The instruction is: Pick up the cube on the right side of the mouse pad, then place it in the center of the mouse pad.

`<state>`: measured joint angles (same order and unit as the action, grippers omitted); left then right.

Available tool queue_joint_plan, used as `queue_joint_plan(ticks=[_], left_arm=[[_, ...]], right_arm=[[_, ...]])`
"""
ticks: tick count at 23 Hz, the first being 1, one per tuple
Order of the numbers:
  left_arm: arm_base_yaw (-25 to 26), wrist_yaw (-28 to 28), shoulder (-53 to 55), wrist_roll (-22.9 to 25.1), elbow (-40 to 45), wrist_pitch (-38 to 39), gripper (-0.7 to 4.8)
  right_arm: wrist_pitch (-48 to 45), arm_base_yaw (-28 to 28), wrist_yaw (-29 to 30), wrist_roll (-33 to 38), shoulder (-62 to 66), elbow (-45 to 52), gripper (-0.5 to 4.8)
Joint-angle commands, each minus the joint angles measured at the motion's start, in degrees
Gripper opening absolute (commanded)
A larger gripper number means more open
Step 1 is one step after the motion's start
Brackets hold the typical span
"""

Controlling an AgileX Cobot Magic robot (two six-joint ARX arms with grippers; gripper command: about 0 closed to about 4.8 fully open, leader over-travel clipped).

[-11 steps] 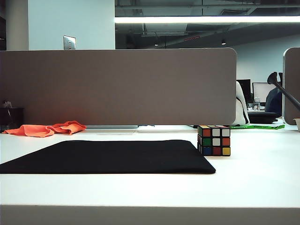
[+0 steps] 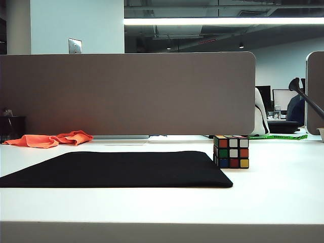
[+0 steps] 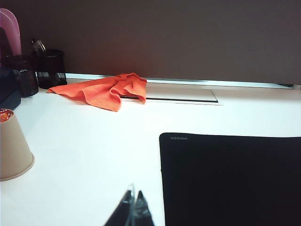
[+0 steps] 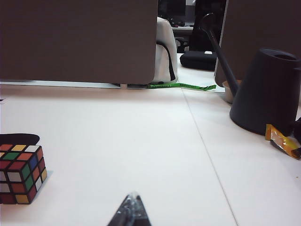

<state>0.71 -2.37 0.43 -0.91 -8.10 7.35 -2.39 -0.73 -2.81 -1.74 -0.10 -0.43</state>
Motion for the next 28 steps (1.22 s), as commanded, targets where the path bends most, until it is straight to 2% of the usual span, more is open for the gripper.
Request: queue_joint_plan(ticks=[1,3,6,11,17,21,24,28], left_arm=[[-0.02,-1.49,0.04,0.04,-0.26,-0.59,-0.06],[-0.02,-3.93,0.04,-0.02,-0.26,-0.61,-0.06],[-0.04,-11.17,0.07,0.02,-0.26,-0.61,-0.06],[-0.07,-16.33,0.07,0.26,-0.26,-0.61,-0.06],[-0.07,-20.09,0.09,0.72,-0.26,-0.59,-0.06],[-0.09,-24.61,0.09,3.04,-0.26,-0.70,-0.06],[-0.22,-24.92,0.09,3.04,-0.28,-0.83,-0.06],[-4.09,-24.50,0.09,5.38,-0.26,-1.05,-0.06]], right_arm=[[-1.29,0.02,-0.04,0.24,-0.02,-0.17,-0.01],[-1.16,0.02,-0.04,0.42,-0.02,-0.17,-0.01],[1.29,0.02,-0.87,1.70,0.15,-1.81,-0.01],[2.73,0.00,-3.78,1.68,0.20,-4.68,-0.01],[5.97,0.02,-4.07,1.64,1.31,-9.38,-0.01],[10.16,0.00,-3.58,1.16,9.88,-15.80,-0.01],[12.55,-0.35,-3.50,1.03,22.32,-24.13,-0.01],[17.81,-4.09,-3.74,1.03,38.32,-36.24,-0.01]])
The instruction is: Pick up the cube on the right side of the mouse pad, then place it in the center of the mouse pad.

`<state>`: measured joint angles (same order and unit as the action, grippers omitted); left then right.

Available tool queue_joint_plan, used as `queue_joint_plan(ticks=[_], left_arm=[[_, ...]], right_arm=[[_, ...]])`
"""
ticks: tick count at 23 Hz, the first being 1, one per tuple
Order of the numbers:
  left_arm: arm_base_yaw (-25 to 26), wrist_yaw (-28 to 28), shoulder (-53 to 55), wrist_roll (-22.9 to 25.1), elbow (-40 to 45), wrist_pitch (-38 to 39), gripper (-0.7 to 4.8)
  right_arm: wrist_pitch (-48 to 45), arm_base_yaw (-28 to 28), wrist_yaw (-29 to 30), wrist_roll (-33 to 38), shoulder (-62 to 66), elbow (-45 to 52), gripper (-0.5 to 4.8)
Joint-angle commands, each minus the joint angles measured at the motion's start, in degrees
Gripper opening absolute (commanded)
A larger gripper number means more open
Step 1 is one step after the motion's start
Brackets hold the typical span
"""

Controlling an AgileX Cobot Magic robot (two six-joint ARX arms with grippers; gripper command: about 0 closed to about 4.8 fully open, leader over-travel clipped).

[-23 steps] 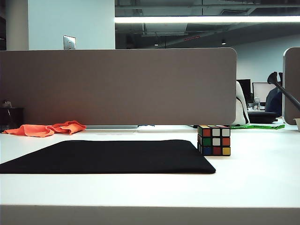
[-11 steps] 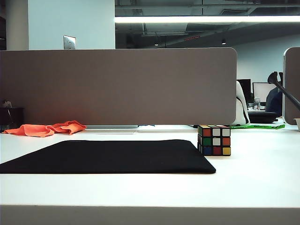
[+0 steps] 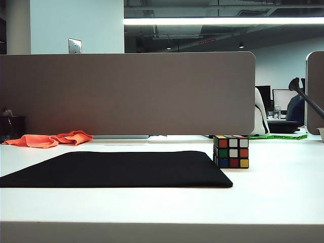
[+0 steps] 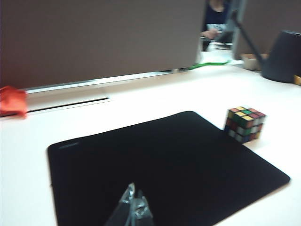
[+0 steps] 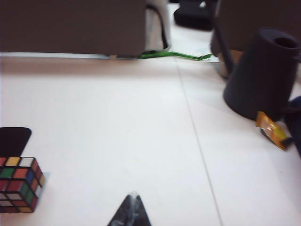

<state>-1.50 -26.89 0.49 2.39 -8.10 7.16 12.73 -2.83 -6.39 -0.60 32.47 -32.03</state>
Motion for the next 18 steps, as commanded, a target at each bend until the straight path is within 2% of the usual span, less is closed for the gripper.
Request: queue_joint_plan(ticks=[1,4,5,9,13,14,15,16,18], left_arm=[[-2.71,0.50,0.02,2.12,-0.26,-0.83,-0.06],[-5.01,2.73,0.07,2.32,-0.26,-0.79,-0.06],[-5.77,2.89,0.13,3.23,-0.26,-0.79,-0.06],[-5.79,2.86,0.11,3.19,-0.26,-0.79,-0.06],[-5.77,2.64,0.11,3.19,-0.26,-0.68,-0.06],[-5.77,2.64,0.11,3.19,-0.26,-0.46,-0.06],[-5.77,2.64,0.11,3.17,-0.26,-0.35,-0.06],[-5.77,2.60,0.11,3.15,-0.26,-0.33,-0.06],[-5.77,2.64,0.11,2.95,-0.26,-0.33,-0.06]], right_arm=[[3.30,-3.02,-0.15,-0.11,8.35,-6.47,-0.01],[4.28,-7.28,-2.36,-0.09,17.22,-12.48,-0.01],[4.39,-10.40,-4.55,-0.07,22.53,-16.09,-0.01],[4.17,-15.50,-6.21,0.02,32.63,-22.69,-0.01],[4.46,-17.84,-8.07,8.09,44.68,-29.64,0.00],[5.27,-17.84,-8.11,10.32,47.43,-31.19,0.14],[5.64,-17.84,-8.04,11.15,49.35,-32.20,0.62],[5.73,-17.84,-7.87,11.58,52.06,-33.51,1.82],[5.95,-17.84,-5.97,11.58,55.49,-34.99,3.32]])
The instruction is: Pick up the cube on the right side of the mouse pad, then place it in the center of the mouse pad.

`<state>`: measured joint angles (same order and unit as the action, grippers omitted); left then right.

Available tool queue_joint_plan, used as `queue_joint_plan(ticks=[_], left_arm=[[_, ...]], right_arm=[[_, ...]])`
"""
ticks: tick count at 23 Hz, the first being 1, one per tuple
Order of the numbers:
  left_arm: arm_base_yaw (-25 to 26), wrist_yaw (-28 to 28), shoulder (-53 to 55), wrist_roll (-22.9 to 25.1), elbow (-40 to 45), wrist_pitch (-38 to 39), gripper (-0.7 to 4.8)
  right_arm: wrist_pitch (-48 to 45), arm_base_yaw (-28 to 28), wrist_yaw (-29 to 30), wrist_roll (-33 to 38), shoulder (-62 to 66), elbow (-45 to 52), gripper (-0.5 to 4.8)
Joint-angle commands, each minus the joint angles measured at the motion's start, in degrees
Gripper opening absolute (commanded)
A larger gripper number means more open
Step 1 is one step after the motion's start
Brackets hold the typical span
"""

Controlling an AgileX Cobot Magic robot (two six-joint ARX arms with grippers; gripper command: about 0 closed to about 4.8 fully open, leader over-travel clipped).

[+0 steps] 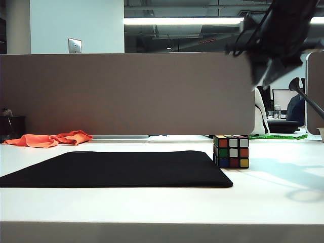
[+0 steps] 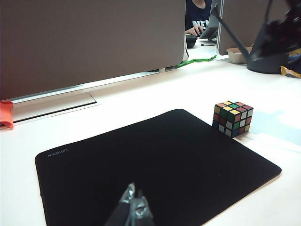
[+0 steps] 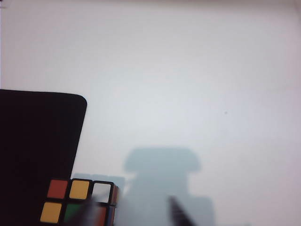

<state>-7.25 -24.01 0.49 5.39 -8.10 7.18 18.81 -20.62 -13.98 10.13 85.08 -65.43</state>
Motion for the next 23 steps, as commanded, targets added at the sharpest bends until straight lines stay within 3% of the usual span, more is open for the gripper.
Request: queue_joint_plan(ticks=[1,6,11,13,23], left_arm=[[-0.02,-0.24,0.11,-0.04,-0.26,-0.33,-0.06],[-0.02,-0.24,0.11,-0.33,-0.24,0.66,-0.06],[-0.02,-0.24,0.11,-1.31,-0.24,0.94,-0.06],[-0.02,-0.26,0.09,-1.33,-0.24,0.94,-0.06],[-0.02,-0.66,0.09,-1.38,-0.24,0.92,-0.06]], right_arm=[[-0.13,-0.04,2.71,0.87,3.89,-2.01,3.37],[-0.15,-0.11,4.61,3.63,7.15,-2.32,3.46],[-0.35,-0.15,6.69,3.65,8.26,-2.32,4.47],[-0.48,-0.15,6.71,3.63,8.50,-2.32,4.64],[1.40,-2.86,6.32,3.61,13.84,-6.71,4.78]])
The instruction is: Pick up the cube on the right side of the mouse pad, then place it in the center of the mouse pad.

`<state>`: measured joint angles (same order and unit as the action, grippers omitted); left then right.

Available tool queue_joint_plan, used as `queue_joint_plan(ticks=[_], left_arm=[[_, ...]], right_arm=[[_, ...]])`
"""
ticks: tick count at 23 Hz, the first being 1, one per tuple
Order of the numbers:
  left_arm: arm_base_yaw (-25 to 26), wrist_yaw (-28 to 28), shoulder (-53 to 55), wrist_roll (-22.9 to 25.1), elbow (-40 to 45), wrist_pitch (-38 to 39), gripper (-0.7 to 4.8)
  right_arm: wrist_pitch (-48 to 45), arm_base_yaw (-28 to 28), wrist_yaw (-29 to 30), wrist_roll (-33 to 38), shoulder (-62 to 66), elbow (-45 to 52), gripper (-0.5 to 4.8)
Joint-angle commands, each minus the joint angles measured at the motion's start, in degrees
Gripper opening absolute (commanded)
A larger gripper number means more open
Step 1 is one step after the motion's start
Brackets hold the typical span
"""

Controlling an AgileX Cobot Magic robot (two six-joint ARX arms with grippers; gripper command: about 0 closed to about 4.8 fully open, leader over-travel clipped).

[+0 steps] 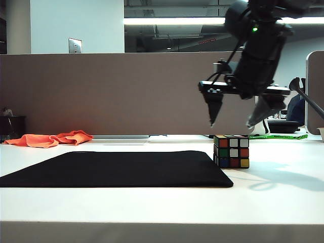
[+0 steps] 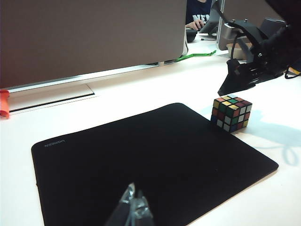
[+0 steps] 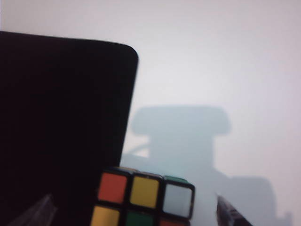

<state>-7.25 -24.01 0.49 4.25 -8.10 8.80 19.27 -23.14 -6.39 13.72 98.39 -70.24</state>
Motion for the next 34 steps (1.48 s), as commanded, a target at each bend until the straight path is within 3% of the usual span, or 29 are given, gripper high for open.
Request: queue_joint_plan(ticks=[1,34], left_arm=[[-0.02,-0.66,0.09,-0.24,-0.24,-0.74,-0.06],[-0.02,-0.66,0.09,-0.44,-0.24,-0.72,-0.06]], right_arm=[[1.57,-0.42,-1.51,0.00,0.94,-2.67,4.79],[4.44,-0.13,-1.46,1.36,8.74,-3.10,4.79]])
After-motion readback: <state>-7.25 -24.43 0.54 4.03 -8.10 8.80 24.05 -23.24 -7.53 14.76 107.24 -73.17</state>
